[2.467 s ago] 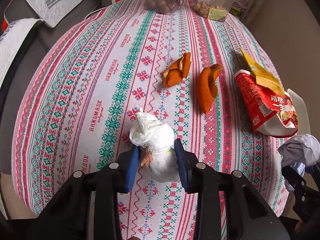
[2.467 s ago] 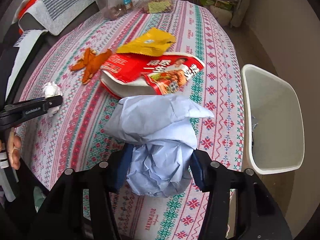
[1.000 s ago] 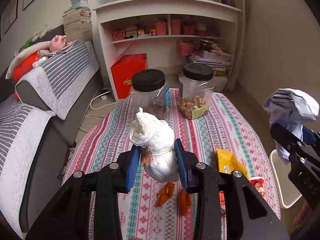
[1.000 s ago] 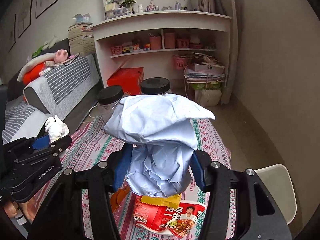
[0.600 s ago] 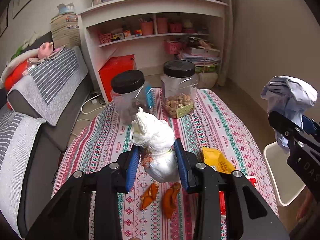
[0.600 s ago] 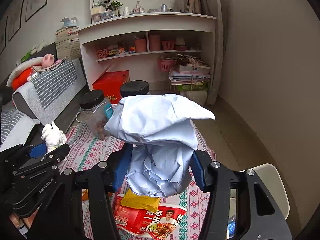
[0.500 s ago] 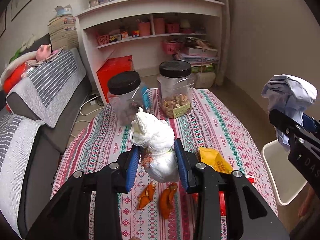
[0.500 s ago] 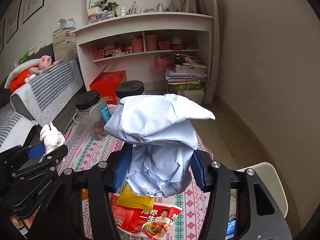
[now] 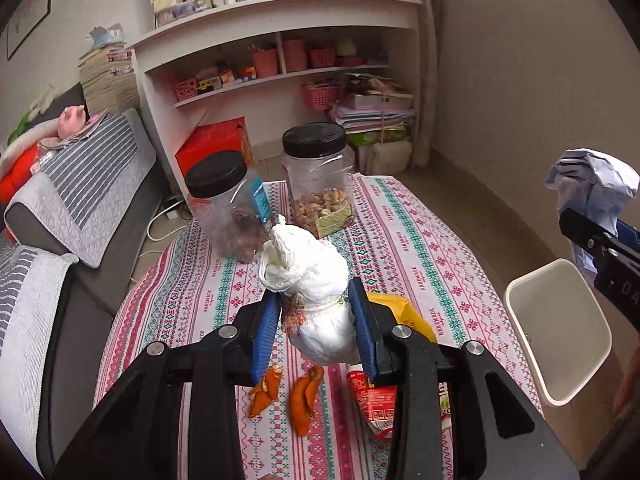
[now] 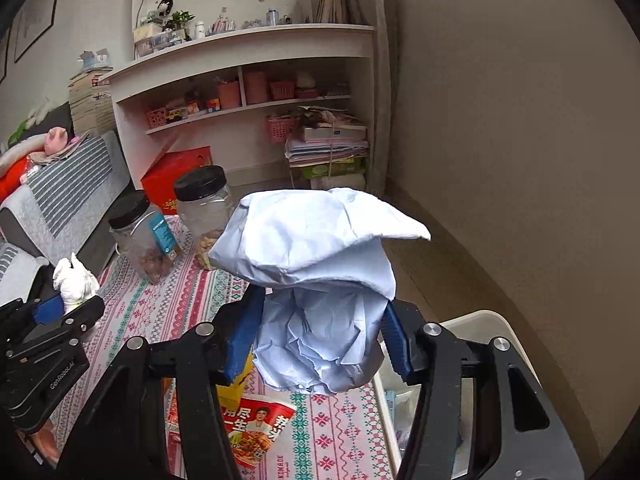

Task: Collect trash
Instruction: 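Carry the tissue bundle with the left tool while the right tool drops the blue paper into the wastebasket, then release the white tissue bundle into the wastebasket with the left tool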

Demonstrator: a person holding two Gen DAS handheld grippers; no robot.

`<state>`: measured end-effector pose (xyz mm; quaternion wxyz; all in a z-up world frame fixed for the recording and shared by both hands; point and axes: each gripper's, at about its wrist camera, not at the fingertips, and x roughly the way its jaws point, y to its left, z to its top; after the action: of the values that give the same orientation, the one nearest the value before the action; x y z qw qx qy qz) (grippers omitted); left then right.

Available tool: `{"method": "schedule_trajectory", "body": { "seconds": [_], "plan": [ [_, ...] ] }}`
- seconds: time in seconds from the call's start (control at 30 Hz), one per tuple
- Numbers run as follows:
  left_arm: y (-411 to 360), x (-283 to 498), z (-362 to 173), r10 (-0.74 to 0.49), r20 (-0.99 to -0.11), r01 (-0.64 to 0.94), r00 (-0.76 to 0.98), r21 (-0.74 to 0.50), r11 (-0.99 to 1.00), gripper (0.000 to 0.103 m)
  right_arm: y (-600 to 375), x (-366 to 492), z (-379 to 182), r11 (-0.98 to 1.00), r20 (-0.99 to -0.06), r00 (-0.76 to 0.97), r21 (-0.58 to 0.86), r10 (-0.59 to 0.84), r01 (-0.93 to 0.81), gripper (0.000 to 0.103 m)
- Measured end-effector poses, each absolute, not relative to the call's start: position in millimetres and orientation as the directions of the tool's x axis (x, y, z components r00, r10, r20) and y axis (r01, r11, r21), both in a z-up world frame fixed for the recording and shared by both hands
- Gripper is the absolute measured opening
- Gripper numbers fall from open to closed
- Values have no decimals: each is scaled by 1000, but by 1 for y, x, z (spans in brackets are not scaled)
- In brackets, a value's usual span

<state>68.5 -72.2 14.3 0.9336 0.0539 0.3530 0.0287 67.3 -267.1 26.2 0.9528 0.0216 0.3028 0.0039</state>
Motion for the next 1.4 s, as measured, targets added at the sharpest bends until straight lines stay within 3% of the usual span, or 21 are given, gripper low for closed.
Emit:
{"method": "schedule_trajectory", "body": {
  "seconds": [0.43,0.47,0.57,0.87,1.4],
  "plan": [
    [-96,62,18,72,-649,27,757,140,990,35,-347,71,2,954,-702,683,18,-201,299,55],
    [-98,62,18,70,-649,29,758,141,990,35,-351,69,1,948,-705,675,11,-217,317,57],
    [-106,61,20,63,-646,39,761,143,989,35,-363,62,4,928,-683,675,-14,-280,371,78],
    [-139,57,20,40,-643,91,765,169,981,35,-379,39,23,903,-611,708,-28,-355,429,96],
    [-235,50,20,-65,-659,232,749,169,958,36,-431,8,43,843,-581,721,106,-378,527,96]
  ]
}}
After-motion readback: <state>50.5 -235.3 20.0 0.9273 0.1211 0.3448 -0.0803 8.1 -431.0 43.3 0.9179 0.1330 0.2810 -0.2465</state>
